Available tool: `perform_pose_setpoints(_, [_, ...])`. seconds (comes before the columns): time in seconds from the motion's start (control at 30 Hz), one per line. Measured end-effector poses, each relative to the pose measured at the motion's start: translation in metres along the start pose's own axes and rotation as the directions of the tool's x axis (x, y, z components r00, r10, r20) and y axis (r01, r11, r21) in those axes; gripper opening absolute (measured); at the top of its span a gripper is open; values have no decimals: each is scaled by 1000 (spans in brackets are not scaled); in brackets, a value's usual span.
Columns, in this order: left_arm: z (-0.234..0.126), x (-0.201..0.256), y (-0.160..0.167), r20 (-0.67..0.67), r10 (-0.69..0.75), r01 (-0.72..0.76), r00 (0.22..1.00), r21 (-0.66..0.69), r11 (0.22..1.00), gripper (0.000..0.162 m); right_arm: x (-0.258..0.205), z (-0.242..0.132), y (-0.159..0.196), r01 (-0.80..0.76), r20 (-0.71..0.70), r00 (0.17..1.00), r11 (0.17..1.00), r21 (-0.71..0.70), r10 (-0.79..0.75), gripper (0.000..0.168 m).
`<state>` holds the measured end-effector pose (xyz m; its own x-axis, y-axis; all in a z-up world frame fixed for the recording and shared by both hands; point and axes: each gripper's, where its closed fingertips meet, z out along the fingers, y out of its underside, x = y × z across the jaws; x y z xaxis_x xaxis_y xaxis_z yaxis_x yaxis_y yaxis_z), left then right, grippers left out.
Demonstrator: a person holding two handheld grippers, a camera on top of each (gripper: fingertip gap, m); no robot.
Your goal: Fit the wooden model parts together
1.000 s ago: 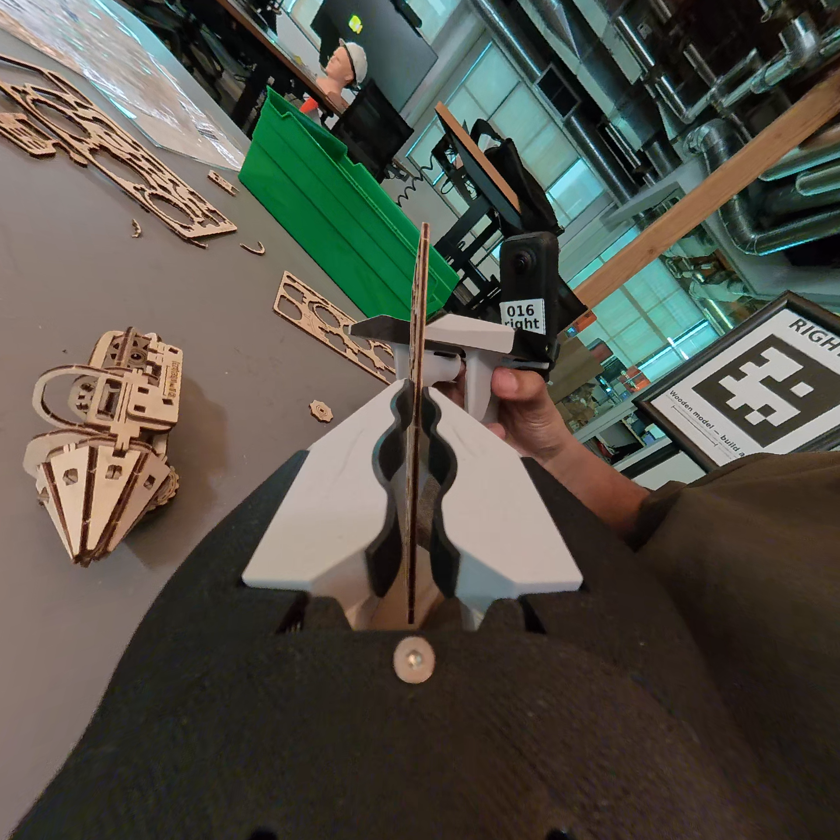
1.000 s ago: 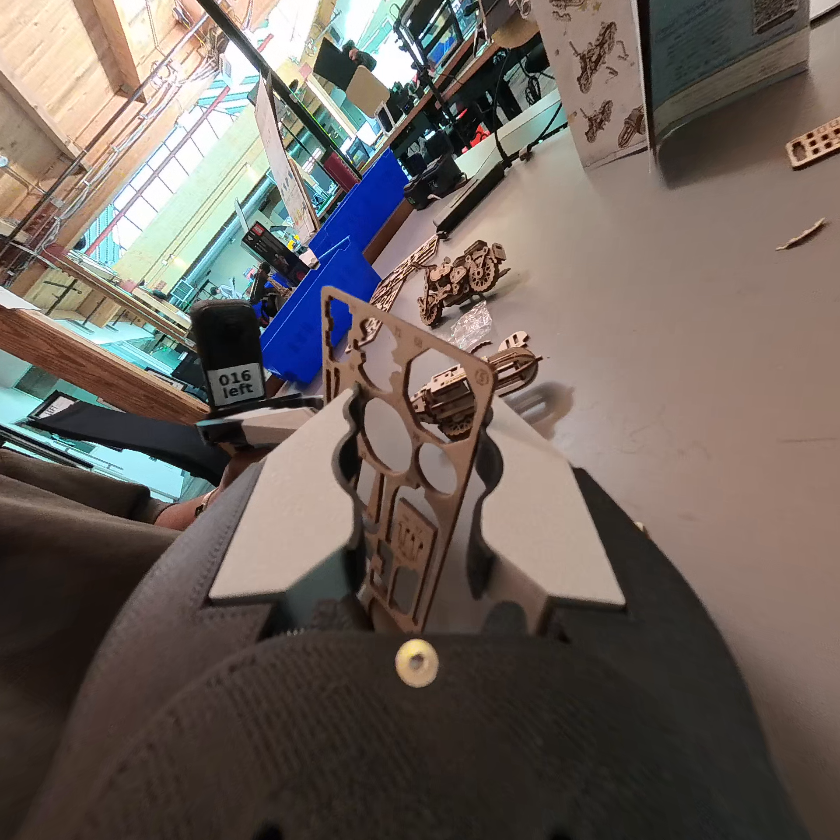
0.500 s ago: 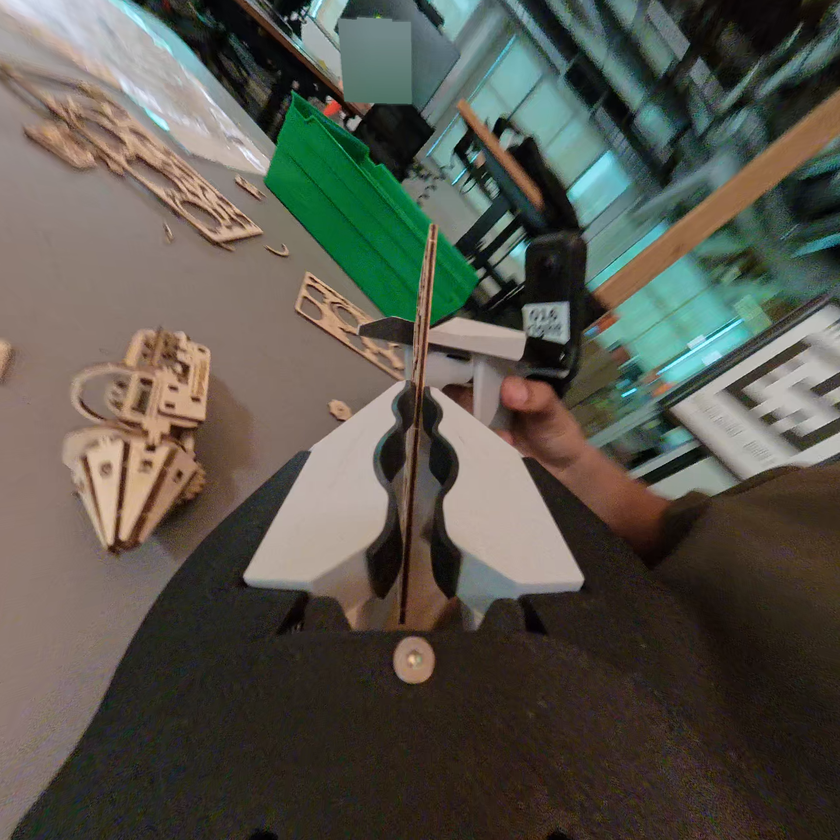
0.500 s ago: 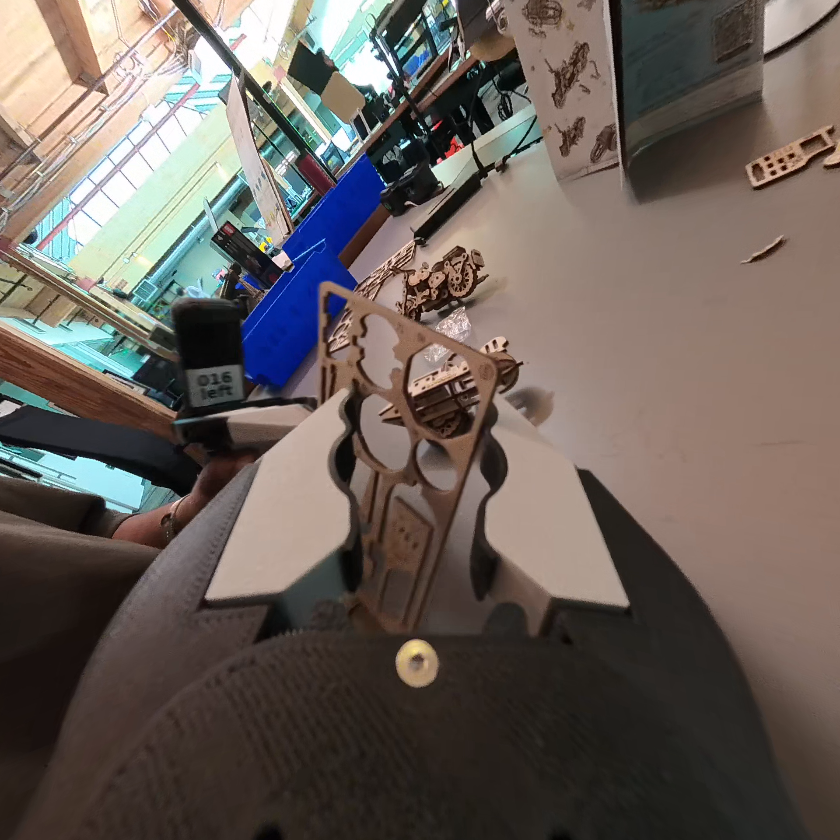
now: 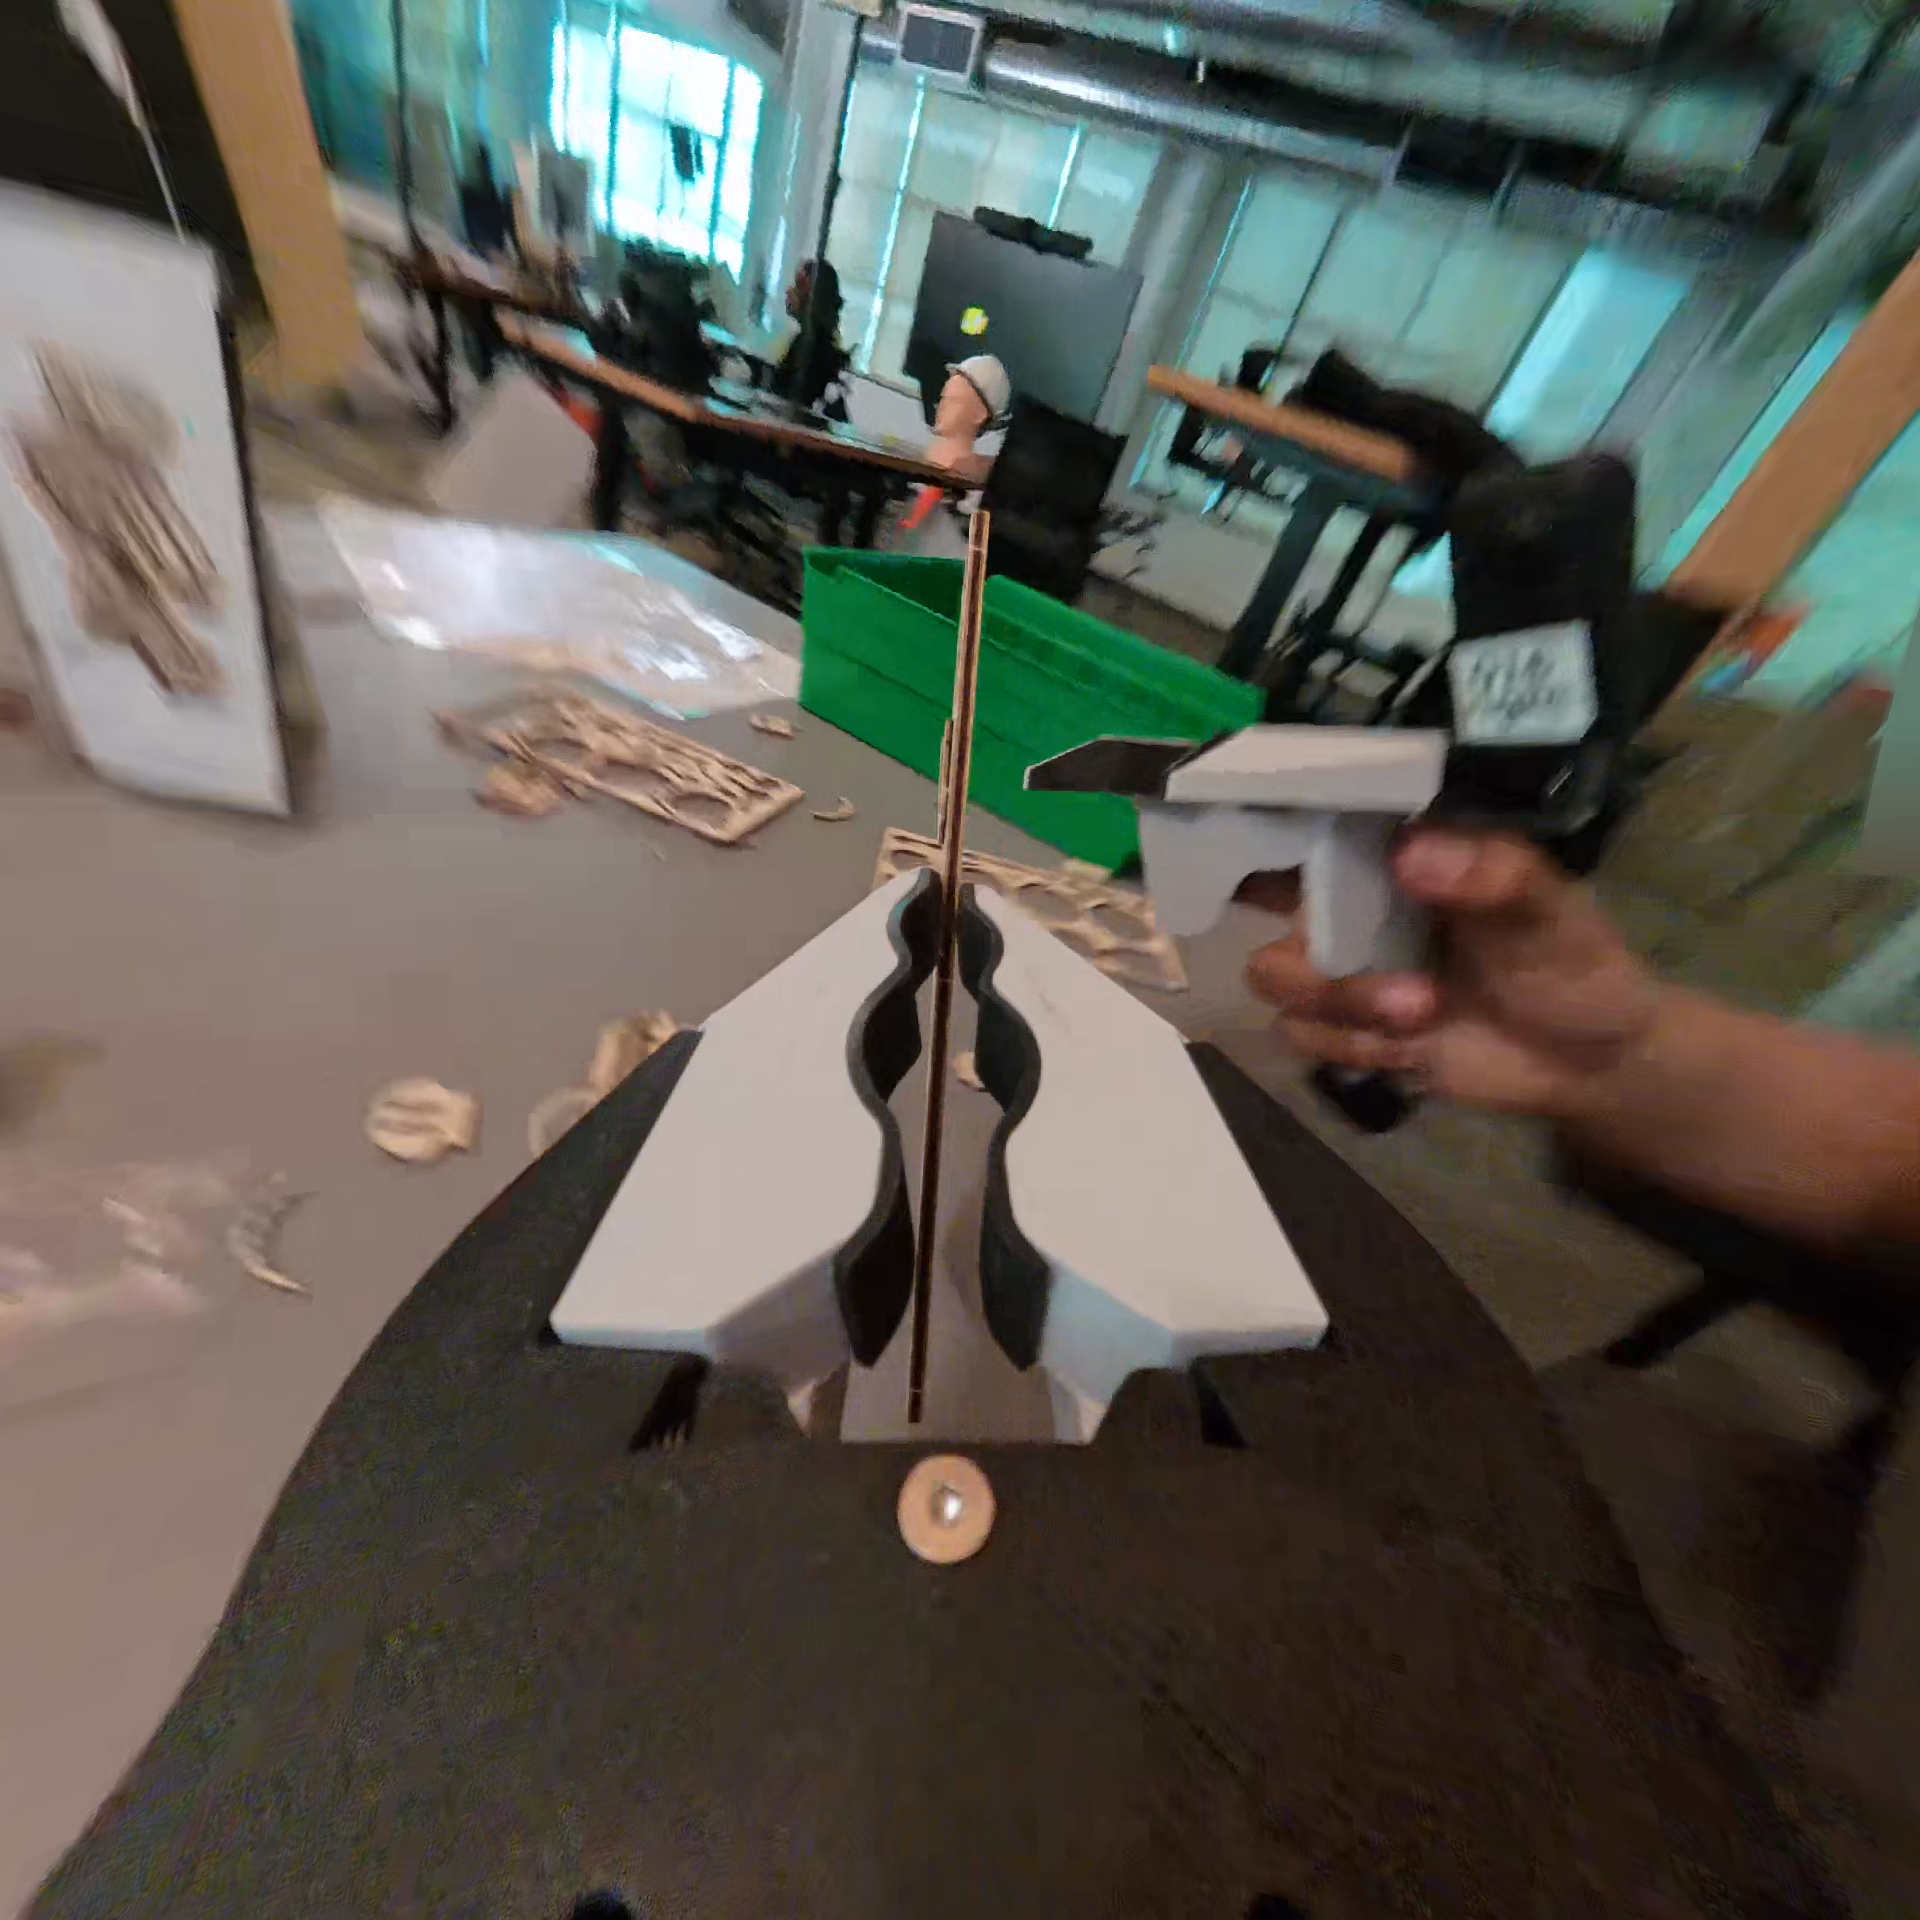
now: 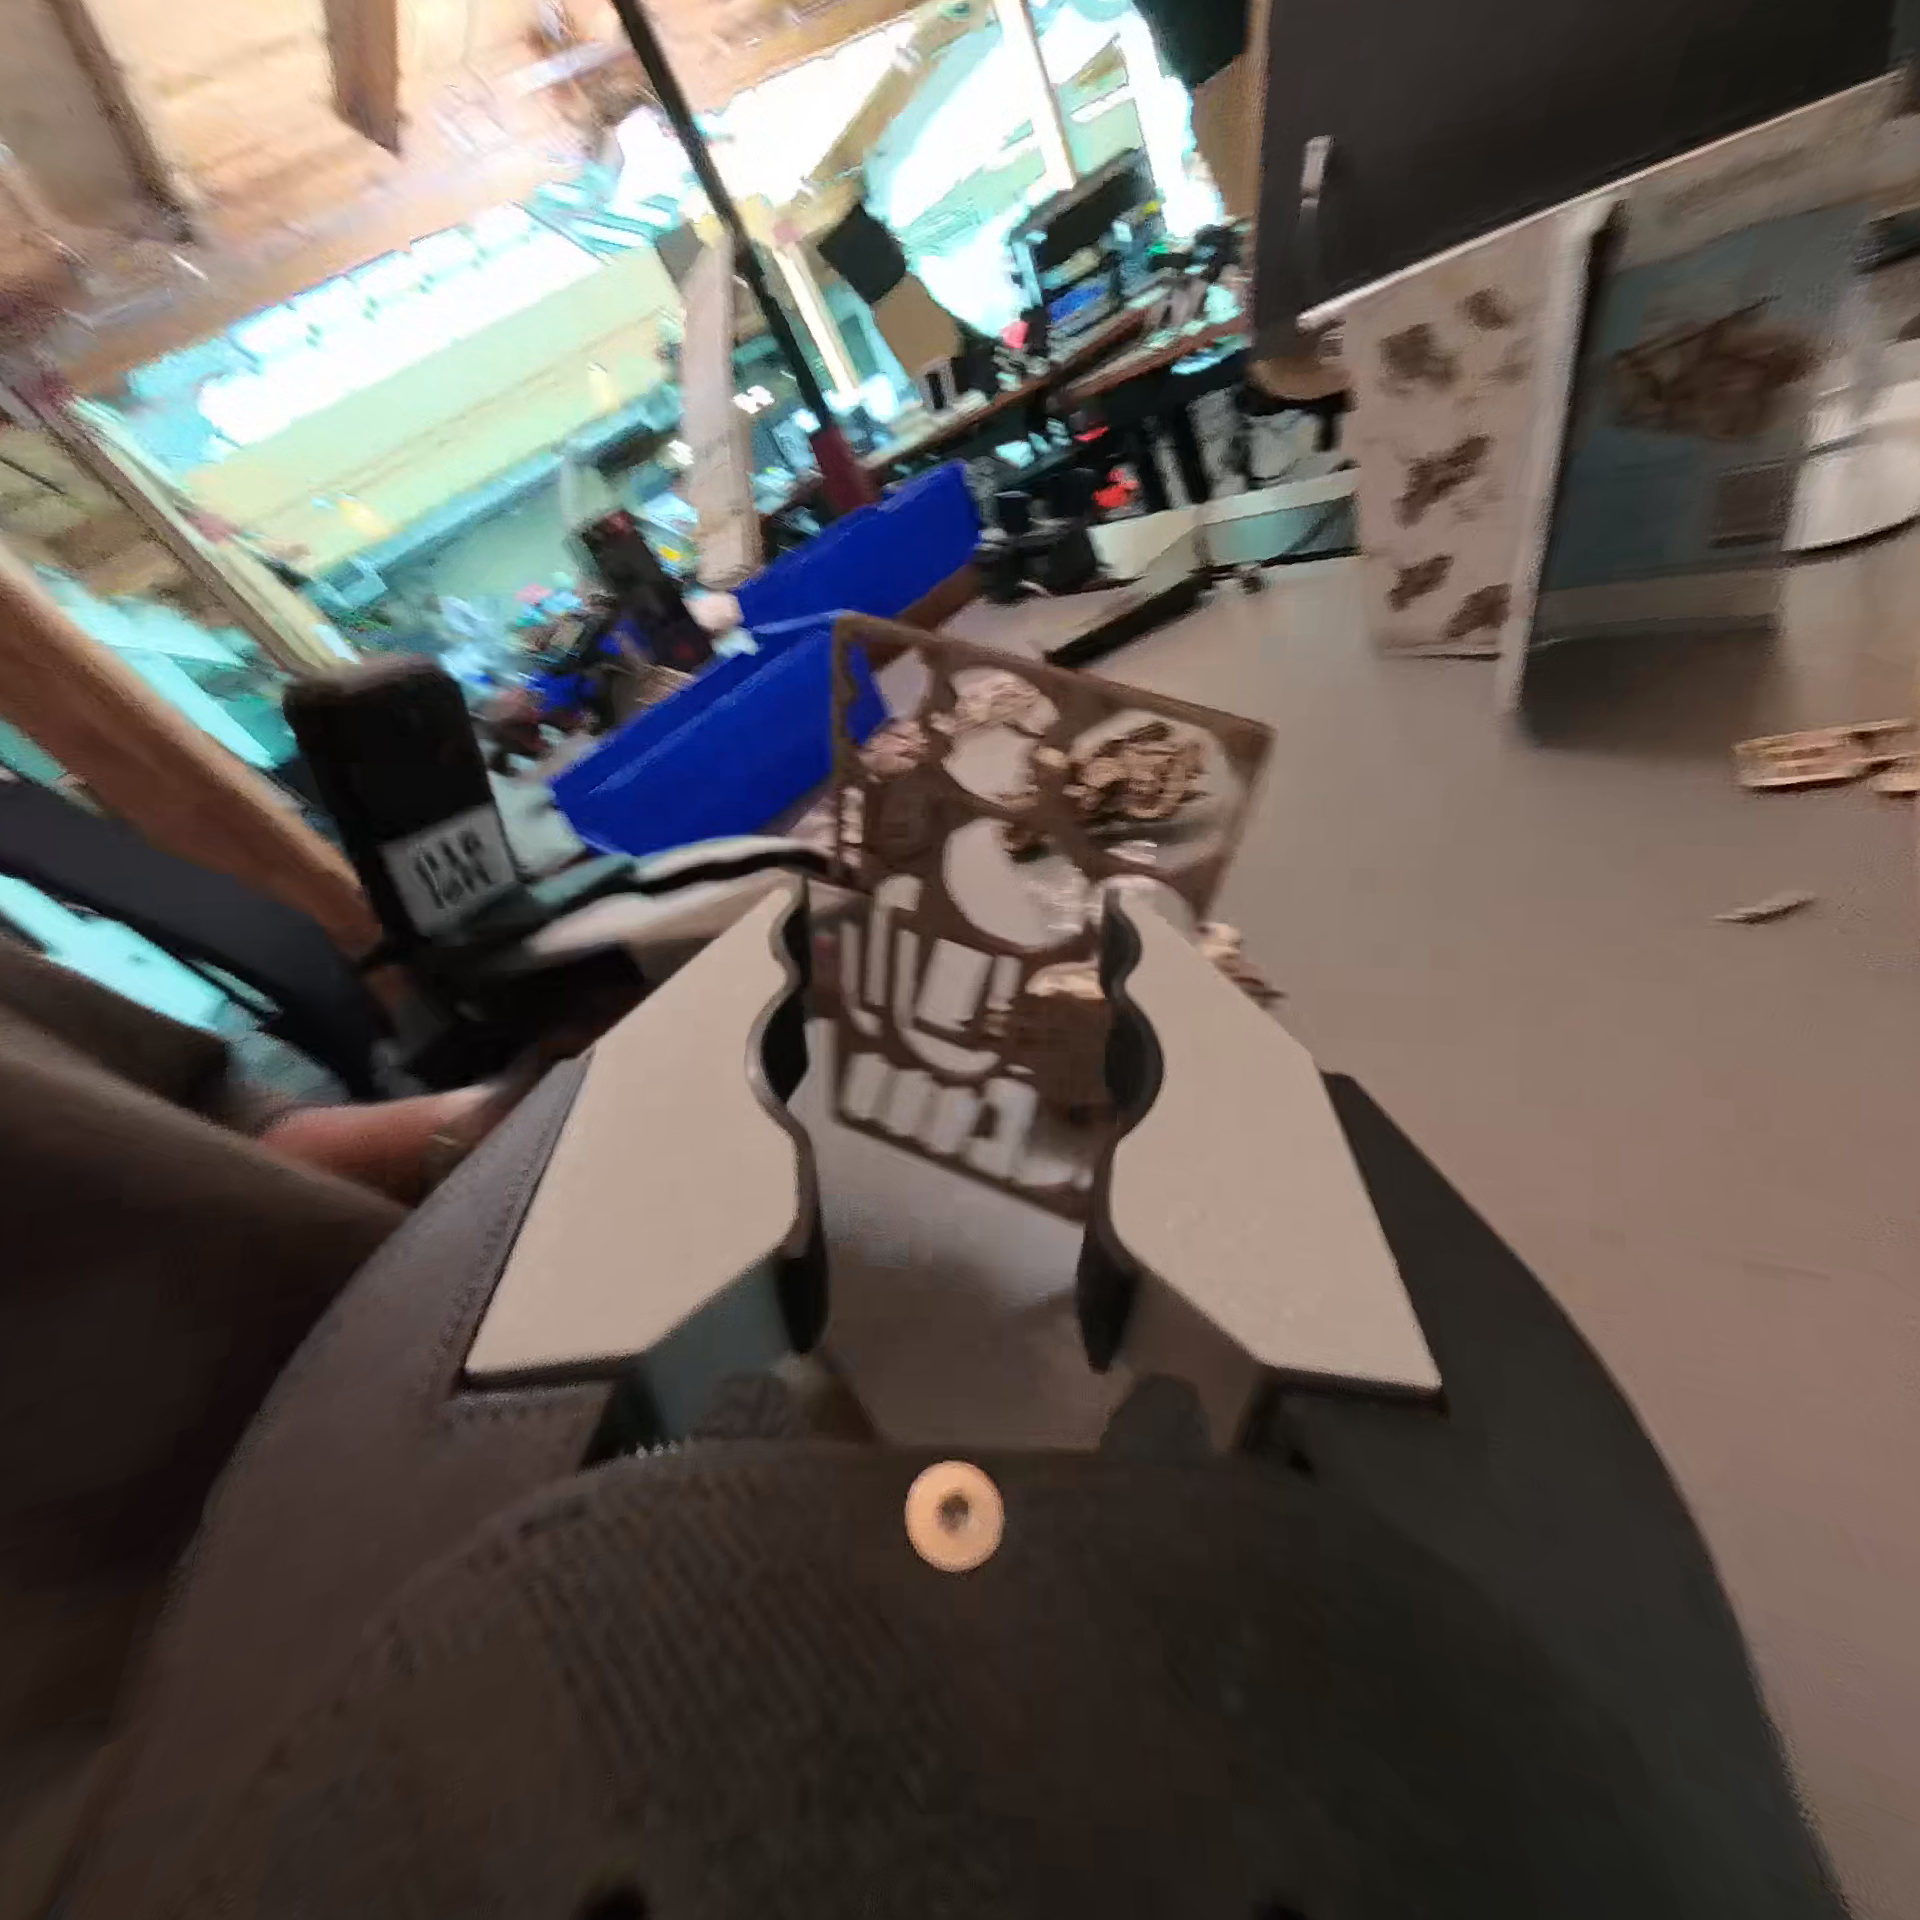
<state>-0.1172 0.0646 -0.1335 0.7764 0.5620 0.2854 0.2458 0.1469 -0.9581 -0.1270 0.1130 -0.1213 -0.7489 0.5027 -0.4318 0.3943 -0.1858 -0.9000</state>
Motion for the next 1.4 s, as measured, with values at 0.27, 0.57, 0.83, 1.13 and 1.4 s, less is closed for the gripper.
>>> perform_pose_setpoints(0.27, [7,41,28,48,654,-648,755,-101,755,2,-21,-48,6,-404,160,907,912,72,389,64])
perform_pose_setpoints(0.57, [5,83,56,25,975,-969,220,-107,222,2,-2,-75,28,-606,135,790,795,17,599,55])
perform_pose_setpoints(0.83, [-1,111,62,22,967,-964,256,-68,256,3,-33,-78,53,-661,171,737,750,-15,654,18])
perform_pose_setpoints(1.13, [3,108,70,-200,518,-545,831,-114,831,11,-22,-74,57,-288,-72,956,955,-74,283,1])
perform_pose_setpoints(1.4, [4,76,60,-174,106,-144,979,-225,964,18,-25,-57,61,-166,-205,968,983,-78,147,1])
